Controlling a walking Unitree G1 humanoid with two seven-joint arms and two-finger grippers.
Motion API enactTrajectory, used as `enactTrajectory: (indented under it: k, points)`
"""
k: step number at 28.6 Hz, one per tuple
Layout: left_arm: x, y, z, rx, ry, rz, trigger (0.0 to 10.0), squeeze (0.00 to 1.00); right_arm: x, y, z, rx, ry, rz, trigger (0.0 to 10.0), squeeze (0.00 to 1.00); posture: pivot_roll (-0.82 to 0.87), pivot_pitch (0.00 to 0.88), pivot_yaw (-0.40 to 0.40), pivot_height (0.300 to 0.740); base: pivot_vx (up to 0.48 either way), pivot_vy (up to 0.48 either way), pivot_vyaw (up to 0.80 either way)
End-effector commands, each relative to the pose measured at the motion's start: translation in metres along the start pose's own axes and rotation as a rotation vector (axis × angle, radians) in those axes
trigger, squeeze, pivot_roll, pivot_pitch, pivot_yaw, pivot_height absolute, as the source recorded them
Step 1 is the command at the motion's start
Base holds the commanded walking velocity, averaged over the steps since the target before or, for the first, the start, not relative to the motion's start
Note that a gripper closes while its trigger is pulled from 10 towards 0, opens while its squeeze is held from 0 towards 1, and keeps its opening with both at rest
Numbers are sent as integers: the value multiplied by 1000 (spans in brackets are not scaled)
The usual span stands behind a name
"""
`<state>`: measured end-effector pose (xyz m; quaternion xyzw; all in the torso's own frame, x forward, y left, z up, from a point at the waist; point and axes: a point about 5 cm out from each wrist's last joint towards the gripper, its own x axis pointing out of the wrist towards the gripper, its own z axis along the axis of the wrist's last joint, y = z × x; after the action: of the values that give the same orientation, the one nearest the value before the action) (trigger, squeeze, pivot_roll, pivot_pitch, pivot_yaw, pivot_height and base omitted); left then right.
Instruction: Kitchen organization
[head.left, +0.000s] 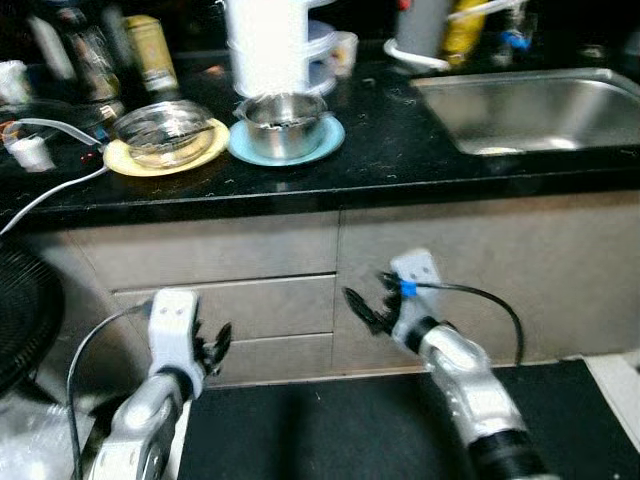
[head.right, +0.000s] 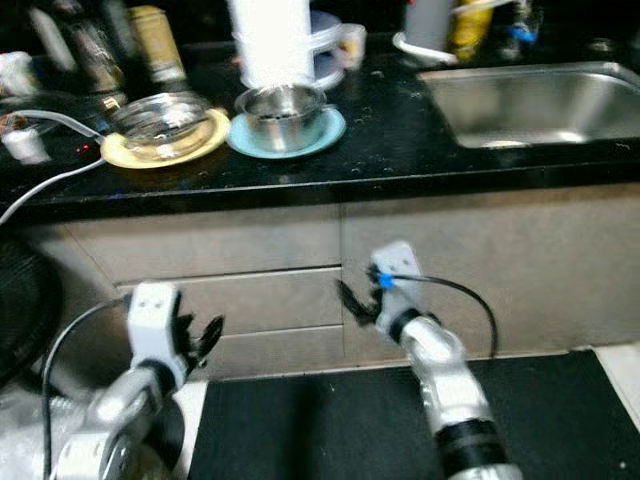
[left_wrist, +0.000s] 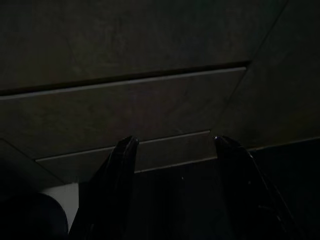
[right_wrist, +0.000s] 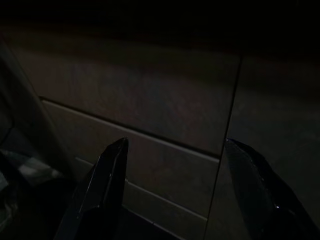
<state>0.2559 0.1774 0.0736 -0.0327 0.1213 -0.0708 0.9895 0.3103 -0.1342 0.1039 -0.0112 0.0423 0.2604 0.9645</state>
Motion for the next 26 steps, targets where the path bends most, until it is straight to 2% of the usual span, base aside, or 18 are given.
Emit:
enactTrajectory:
  k: [1,2,3,4,7,14,18,19,20,21,26]
  points:
    - [-1,1,3,-24,-27,3,10000,12,1,3,4,46,-22,23,10000,1000,-10,0,8,740,0,0,0]
    - [-2,1,5,-39,-42,1,10000,325,1,4,9,68,-48,36,10000,1000,-9,0,7,740,0,0,0]
    - [-2,1,5,-39,-42,1,10000,325,1,4,9,68,-48,36,10000,1000,-9,0,7,740,0,0,0]
    - [-2,0,10,-62,-68,-4,10000,1000,2,5,16,108,-87,41,10000,1000,-10,0,7,740,0,0,0]
    - [-2,-1,16,-81,-101,-5,10000,1000,4,6,27,144,-135,54,10000,1000,-11,0,6,740,0,0,0]
    - [-3,2,22,-91,-137,17,10000,1000,2,7,30,152,-144,67,10000,1000,-10,0,2,740,0,0,0]
    - [-1,10,24,-92,-142,106,10000,1000,4,9,36,169,-170,64,10000,1000,-10,0,4,740,0,0,0]
    - [0,13,25,-95,-140,133,10000,0,5,10,37,170,-171,67,10000,1000,-10,0,3,740,0,0,0]
    - [0,16,26,-103,-146,153,10000,0,5,11,38,168,-170,77,10000,106,-10,0,3,740,0,0,0]
    - [0,19,28,-102,-156,166,10000,0,6,11,39,163,-171,83,10000,0,-9,0,2,740,0,0,0]
    - [-2,21,30,-75,-169,164,10000,0,7,15,44,168,-189,118,10000,0,-1,0,-5,740,0,0,0]
